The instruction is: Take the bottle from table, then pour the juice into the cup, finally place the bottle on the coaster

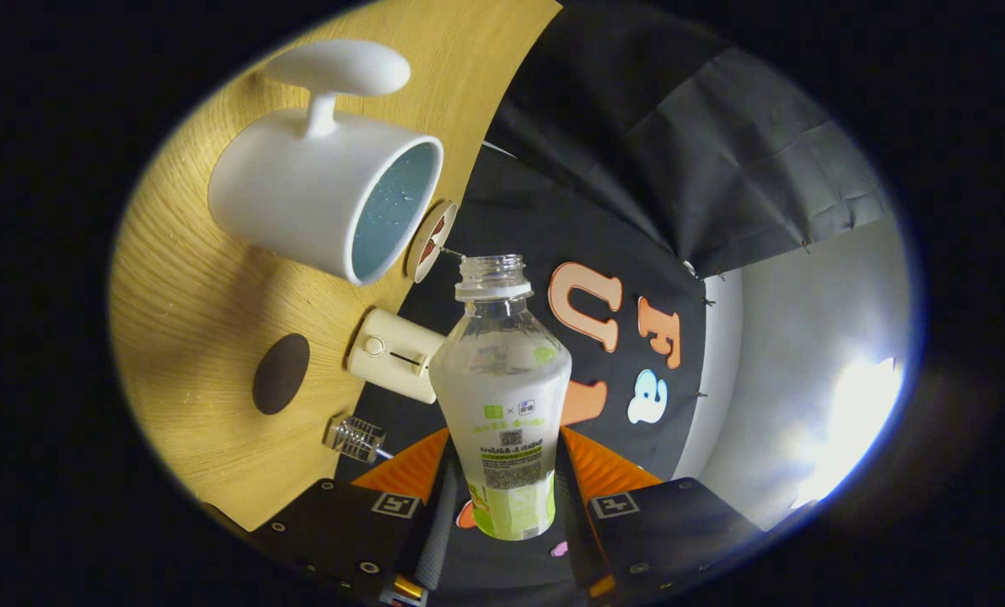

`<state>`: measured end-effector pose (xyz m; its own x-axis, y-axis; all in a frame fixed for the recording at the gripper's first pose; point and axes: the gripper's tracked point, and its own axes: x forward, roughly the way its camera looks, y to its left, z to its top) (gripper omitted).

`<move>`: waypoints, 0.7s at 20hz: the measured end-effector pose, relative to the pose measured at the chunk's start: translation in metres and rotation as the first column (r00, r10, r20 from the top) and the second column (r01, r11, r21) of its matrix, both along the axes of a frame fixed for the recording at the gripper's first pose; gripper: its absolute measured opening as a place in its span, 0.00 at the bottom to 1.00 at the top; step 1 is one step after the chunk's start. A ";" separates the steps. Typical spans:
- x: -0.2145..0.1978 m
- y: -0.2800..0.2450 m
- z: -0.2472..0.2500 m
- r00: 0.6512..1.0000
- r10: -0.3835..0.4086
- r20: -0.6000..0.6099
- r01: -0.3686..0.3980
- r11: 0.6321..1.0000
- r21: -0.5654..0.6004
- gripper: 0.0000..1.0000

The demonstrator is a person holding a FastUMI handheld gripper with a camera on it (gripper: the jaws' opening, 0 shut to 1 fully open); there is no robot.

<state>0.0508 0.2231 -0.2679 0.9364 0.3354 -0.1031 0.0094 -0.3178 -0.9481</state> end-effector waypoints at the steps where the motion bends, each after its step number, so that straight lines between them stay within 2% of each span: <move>1: 0.000 -0.004 -0.007 0.999 -0.018 -0.037 0.019 1.000 0.023 0.59; 4: 0.004 -0.020 -0.020 0.990 -0.090 -0.108 0.102 0.989 0.108 0.59; 6: 0.007 -0.031 -0.037 0.962 -0.141 -0.233 0.198 0.949 0.244 0.59; 9: 0.016 -0.045 -0.049 0.893 -0.194 -0.407 0.372 0.827 0.422 0.59; 12: 0.034 -0.059 -0.030 0.863 -0.214 -0.457 0.464 0.693 0.552 0.59; 14: 0.048 -0.063 -0.022 0.846 -0.187 -0.500 0.505 0.582 0.638 0.59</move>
